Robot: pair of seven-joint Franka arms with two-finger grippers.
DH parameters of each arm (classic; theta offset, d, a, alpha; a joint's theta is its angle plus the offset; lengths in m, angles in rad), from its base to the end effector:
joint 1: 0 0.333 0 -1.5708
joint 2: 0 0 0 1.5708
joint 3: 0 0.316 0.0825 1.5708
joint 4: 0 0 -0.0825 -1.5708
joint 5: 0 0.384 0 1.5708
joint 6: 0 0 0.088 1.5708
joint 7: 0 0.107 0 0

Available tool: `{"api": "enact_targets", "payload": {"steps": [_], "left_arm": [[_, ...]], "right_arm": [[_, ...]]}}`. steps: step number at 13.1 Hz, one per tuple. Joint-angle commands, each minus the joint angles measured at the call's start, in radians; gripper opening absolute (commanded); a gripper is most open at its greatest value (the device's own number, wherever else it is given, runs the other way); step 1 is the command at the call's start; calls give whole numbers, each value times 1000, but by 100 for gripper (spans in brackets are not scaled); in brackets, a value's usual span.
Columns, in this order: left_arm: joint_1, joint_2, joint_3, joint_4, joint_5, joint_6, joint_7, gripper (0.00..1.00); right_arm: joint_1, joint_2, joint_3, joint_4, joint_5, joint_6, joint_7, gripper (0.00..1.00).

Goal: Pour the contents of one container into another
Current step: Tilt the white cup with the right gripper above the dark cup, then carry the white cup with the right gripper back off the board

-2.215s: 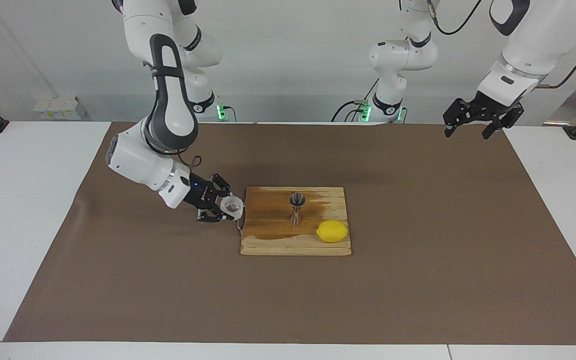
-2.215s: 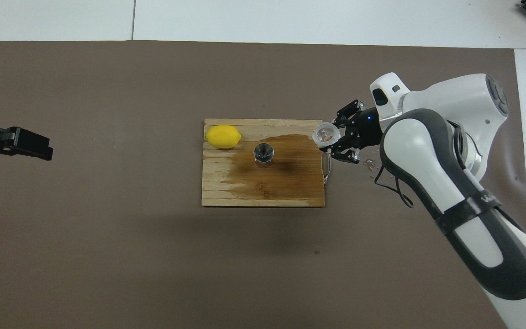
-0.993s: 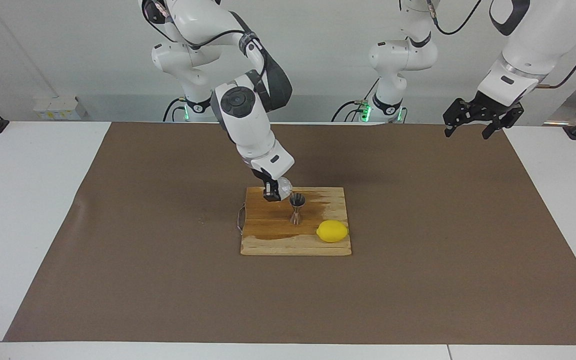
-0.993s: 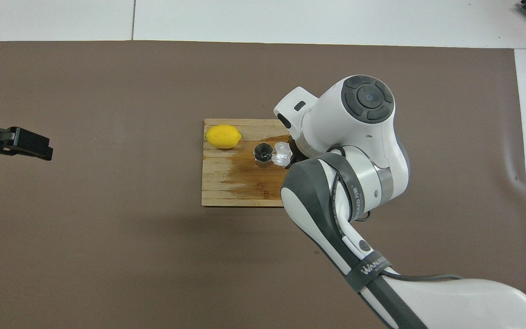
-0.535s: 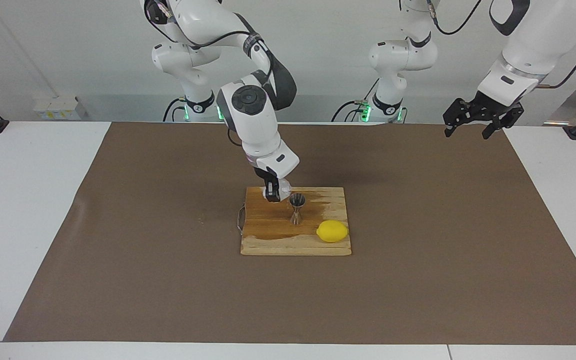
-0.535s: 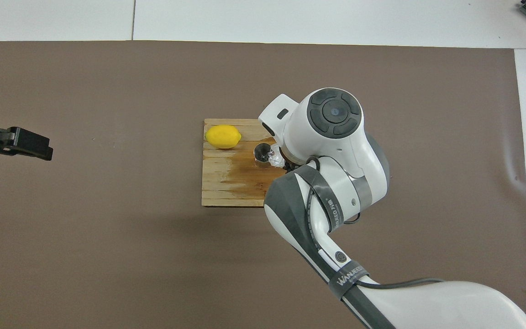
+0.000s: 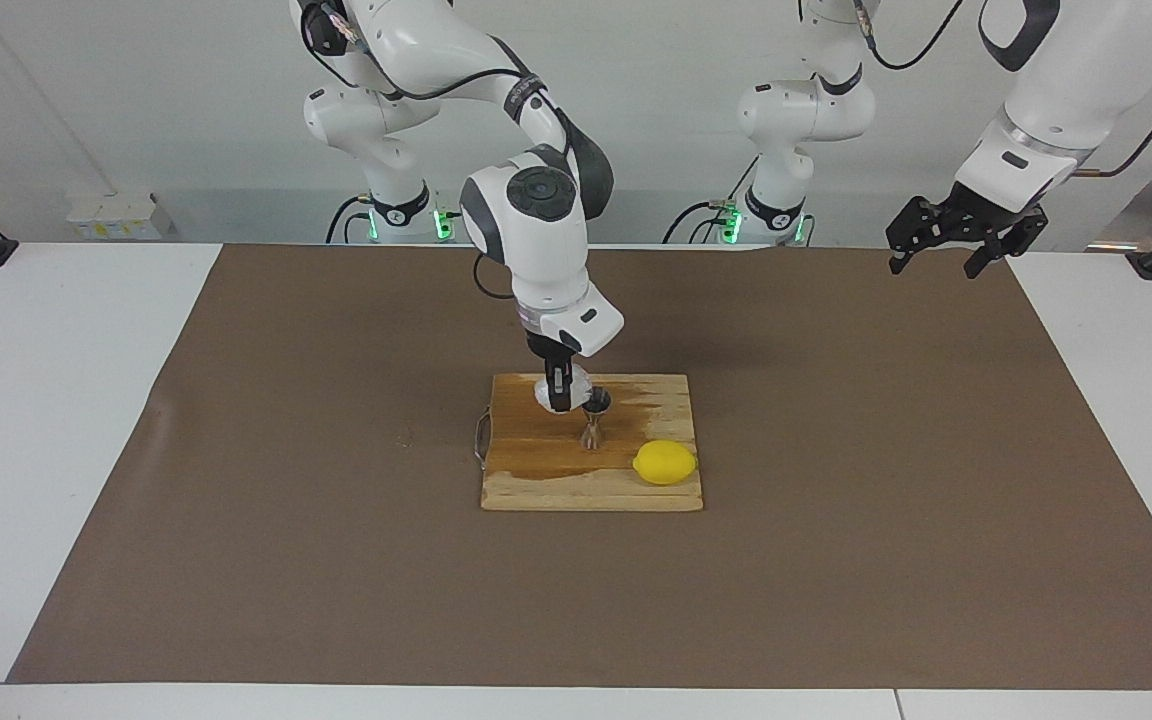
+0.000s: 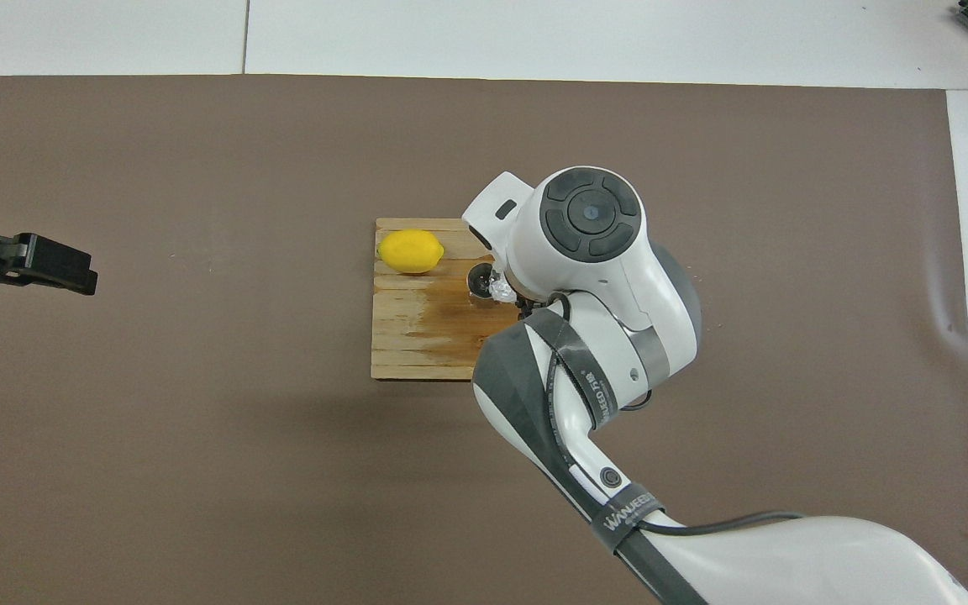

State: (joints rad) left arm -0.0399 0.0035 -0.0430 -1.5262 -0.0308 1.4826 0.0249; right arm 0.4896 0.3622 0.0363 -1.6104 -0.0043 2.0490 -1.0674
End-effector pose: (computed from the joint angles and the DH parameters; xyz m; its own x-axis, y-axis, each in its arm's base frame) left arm 0.5446 -0.0487 0.6359 0.9928 -0.1102 -0.0463 -0.1088 -0.9935 0.0321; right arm 0.5816 0.3341 0.4252 -0.0229 0.9987 0.0447 0.9978 0.0200 0.0628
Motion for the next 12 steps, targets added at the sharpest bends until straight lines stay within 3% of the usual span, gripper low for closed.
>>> {"api": "enact_targets", "payload": {"steps": [1,7,12], "left_arm": [[3,-13,2,-6,-11,-13,3,100],[3,-13,2,-6,-11,-13,3,100],[3,-13,2,-6,-11,-13,3,100]], "right_arm": [[-2,17,2,24,-40,8,32,13],[-11,12,7,21,-11,49,21,13],[-48,-54,5,-20,183,63,-103,12]]}}
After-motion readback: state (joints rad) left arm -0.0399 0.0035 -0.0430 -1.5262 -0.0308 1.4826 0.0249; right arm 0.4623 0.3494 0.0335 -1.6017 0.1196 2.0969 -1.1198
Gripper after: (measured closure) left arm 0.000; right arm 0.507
